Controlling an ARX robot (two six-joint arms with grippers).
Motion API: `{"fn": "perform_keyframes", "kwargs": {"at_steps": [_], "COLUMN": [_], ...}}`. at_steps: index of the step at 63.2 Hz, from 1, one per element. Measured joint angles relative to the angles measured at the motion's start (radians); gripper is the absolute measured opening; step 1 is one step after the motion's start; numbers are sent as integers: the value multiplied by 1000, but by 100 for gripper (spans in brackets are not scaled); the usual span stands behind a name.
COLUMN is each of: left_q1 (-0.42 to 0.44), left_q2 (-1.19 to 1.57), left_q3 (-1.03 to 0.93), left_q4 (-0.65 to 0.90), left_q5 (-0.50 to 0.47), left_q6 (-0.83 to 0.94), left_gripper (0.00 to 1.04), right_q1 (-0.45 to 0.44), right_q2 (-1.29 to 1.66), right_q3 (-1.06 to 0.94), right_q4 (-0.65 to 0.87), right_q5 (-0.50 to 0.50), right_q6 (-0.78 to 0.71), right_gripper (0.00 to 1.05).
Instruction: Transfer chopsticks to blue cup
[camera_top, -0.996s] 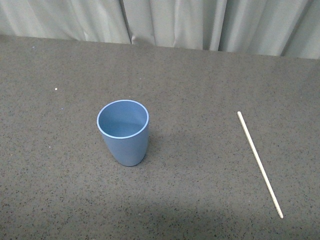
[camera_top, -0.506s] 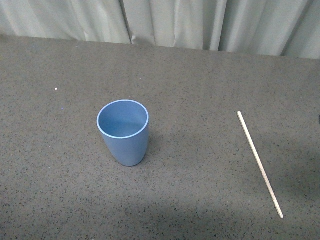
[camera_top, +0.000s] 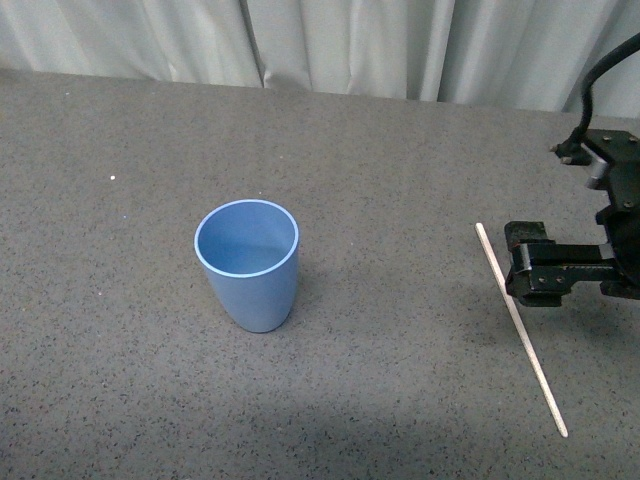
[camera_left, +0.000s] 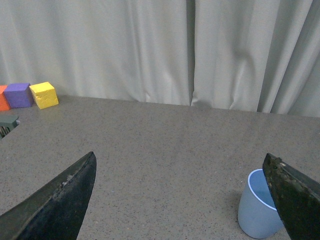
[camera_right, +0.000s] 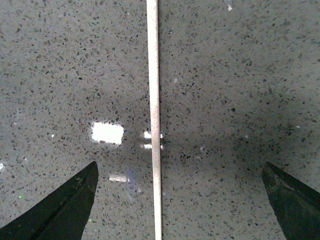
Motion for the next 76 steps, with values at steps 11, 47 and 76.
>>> {"fn": "perform_keyframes", "kwargs": {"at_steps": [11,47,76], "left_q1": [0,0,0], "left_q2": [0,0,0], "left_q3": [0,0,0], "left_q4": [0,0,0], "left_q5": [0,0,0], "left_q6": [0,0,0], "left_gripper": [98,98,98], "right_q1": [17,58,56], "right_q2": [102,217,160], "right_q3": [88,171,135], "right_q4": [-40,-85,-41], "right_q5": [-3,36,15], "right_q6": [42,61,100], "right_gripper": [95,33,1]}}
